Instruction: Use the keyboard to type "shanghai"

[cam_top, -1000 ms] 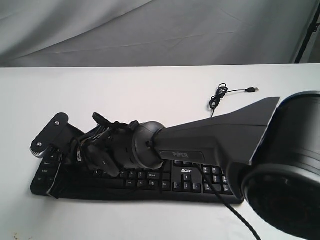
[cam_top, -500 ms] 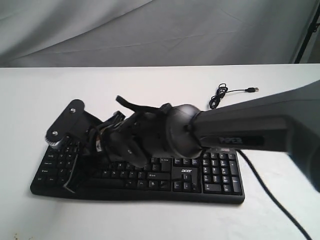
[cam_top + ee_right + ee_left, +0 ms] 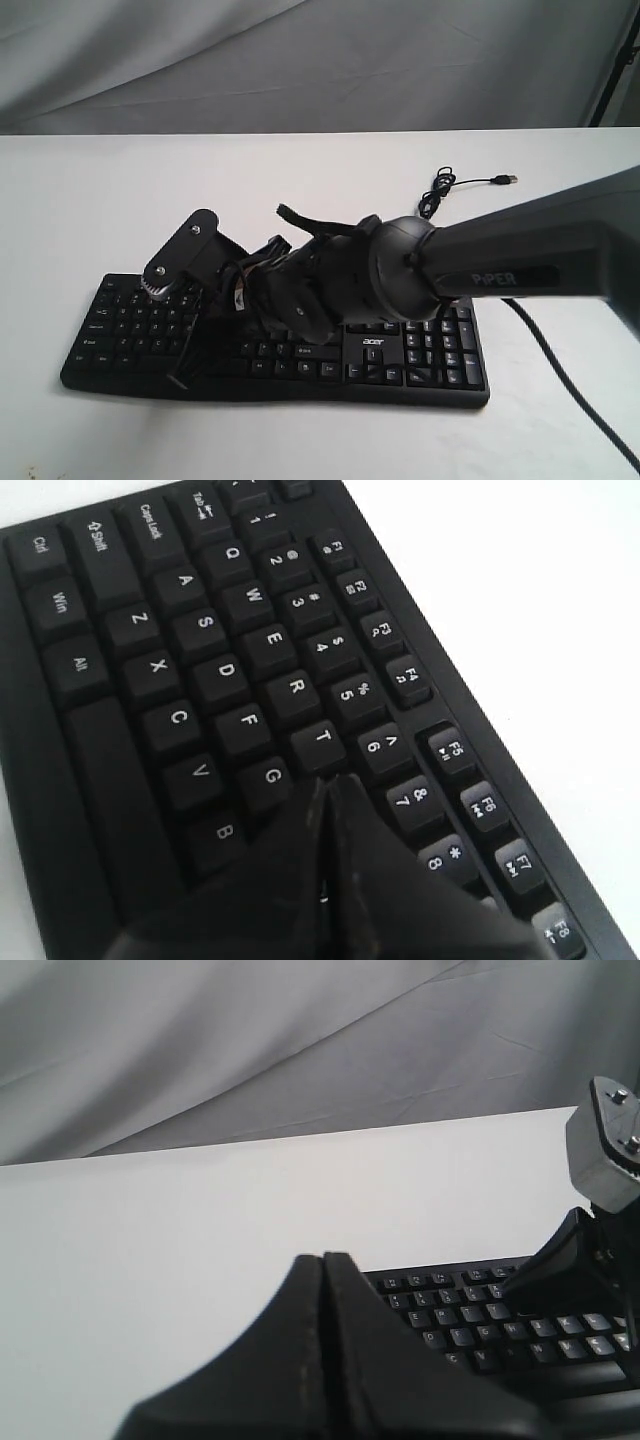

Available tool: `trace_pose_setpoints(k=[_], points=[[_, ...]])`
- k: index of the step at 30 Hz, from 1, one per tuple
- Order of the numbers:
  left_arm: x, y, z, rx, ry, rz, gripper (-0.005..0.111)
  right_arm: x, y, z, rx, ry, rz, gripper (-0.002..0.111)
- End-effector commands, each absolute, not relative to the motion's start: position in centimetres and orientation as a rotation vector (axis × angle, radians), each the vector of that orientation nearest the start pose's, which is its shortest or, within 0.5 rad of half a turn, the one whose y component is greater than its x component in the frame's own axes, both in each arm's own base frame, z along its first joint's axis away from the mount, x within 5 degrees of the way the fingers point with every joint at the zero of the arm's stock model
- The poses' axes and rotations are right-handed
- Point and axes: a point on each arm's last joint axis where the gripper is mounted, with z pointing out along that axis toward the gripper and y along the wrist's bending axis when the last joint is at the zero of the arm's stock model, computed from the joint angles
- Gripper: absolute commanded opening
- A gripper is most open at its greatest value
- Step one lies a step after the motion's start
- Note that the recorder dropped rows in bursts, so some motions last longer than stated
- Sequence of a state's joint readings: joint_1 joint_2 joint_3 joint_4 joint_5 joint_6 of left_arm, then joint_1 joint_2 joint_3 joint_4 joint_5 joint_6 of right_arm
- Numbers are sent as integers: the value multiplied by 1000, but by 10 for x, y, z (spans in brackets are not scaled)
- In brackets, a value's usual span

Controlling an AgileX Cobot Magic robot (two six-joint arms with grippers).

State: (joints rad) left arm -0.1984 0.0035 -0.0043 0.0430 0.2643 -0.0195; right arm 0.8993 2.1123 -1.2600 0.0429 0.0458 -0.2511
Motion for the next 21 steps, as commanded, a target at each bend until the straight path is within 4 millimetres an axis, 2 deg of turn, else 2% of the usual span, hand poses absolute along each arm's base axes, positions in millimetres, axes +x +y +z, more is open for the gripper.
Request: trace_pose_setpoints(k=[1, 21], points=[[54, -10, 190, 185, 1735, -124, 0, 273, 342, 112, -1265, 2047, 325, 0], [54, -10, 190, 185, 1735, -124, 0, 272, 344, 111, -1267, 2037, 327, 0]])
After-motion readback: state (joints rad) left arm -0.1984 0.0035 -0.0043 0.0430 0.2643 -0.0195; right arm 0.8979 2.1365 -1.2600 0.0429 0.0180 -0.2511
